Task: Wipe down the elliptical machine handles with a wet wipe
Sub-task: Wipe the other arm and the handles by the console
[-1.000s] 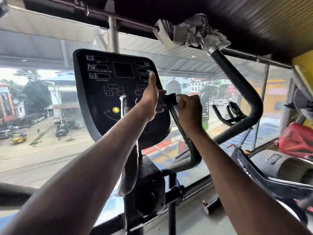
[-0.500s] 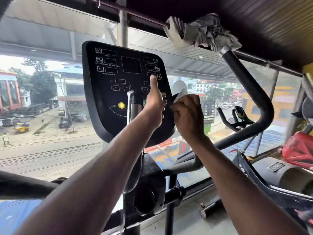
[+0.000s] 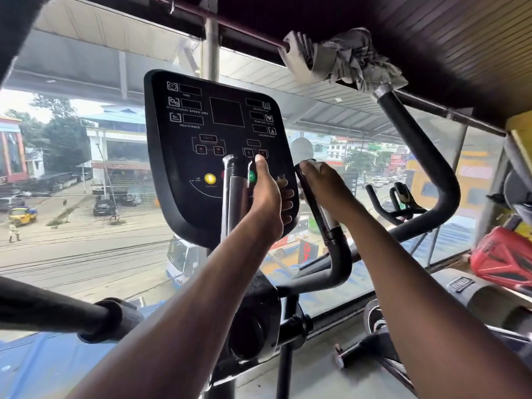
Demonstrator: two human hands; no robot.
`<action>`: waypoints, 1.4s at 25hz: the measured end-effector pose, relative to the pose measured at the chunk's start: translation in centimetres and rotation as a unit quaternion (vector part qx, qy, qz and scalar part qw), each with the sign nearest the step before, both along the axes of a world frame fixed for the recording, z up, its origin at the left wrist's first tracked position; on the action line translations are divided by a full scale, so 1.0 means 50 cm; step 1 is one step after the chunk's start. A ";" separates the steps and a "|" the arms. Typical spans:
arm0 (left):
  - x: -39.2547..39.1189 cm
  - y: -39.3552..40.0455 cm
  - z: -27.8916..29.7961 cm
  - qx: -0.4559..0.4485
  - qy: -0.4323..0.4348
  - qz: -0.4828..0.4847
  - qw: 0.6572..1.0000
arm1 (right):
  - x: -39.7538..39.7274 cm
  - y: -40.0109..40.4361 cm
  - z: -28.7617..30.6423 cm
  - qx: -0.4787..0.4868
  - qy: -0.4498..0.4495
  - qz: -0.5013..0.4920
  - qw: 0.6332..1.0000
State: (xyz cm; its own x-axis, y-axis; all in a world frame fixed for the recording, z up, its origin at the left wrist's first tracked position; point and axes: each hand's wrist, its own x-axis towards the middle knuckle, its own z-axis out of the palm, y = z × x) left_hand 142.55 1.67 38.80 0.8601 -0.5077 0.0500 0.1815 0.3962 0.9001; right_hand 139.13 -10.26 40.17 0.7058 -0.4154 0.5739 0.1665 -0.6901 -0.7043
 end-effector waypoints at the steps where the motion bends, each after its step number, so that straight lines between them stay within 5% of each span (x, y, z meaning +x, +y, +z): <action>1: -0.002 0.002 0.001 -0.004 0.005 -0.004 1.000 | -0.005 -0.006 0.002 0.042 0.026 0.047 0.998; 6: -0.003 -0.006 -0.020 -0.013 0.005 -0.010 1.000 | -0.018 -0.022 -0.047 0.013 0.042 -0.008 0.999; 9: -0.013 -0.027 -0.058 0.002 -0.002 -0.003 1.000 | -0.051 -0.033 -0.056 0.100 0.133 0.052 0.985; 12: -0.029 -0.056 -0.087 0.020 -0.002 -0.013 1.000 | -0.029 -0.023 -0.046 -0.035 0.102 -0.062 0.992; 15: -0.031 -0.082 -0.126 0.031 0.011 -0.025 0.999 | -0.013 0.031 -0.056 -0.154 0.022 -0.156 0.975; 18: -0.015 -0.083 -0.163 0.032 0.040 -0.016 0.999 | -0.041 0.030 -0.125 -0.239 0.037 -0.213 0.947; 23: -0.021 -0.085 -0.158 0.014 0.017 -0.008 1.000 | -0.027 0.004 -0.068 -0.152 0.091 -0.159 0.971; 29: -0.008 -0.091 -0.172 -0.011 0.003 -0.007 1.000 | -0.024 0.039 -0.111 -0.297 0.049 -0.235 0.924; 32: -0.003 -0.084 -0.174 -0.008 0.009 0.004 1.000 | -0.078 0.009 -0.149 -0.080 0.059 -0.144 0.985; 34: -0.013 -0.095 -0.178 0.003 0.003 -0.009 1.000 | -0.098 -0.009 -0.142 0.129 0.084 -0.053 0.987; 35: -0.022 -0.103 -0.184 0.009 -0.007 -0.025 1.000 | -0.099 -0.019 -0.145 0.157 0.080 -0.050 0.983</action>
State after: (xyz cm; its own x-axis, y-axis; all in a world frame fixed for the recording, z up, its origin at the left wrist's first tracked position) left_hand 141.46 -3.48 29.60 0.8330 -0.5508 0.0517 0.1882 0.3700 0.9097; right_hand 134.21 -11.20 32.93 0.7241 -0.6257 0.2902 -0.0215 -0.4411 -0.8972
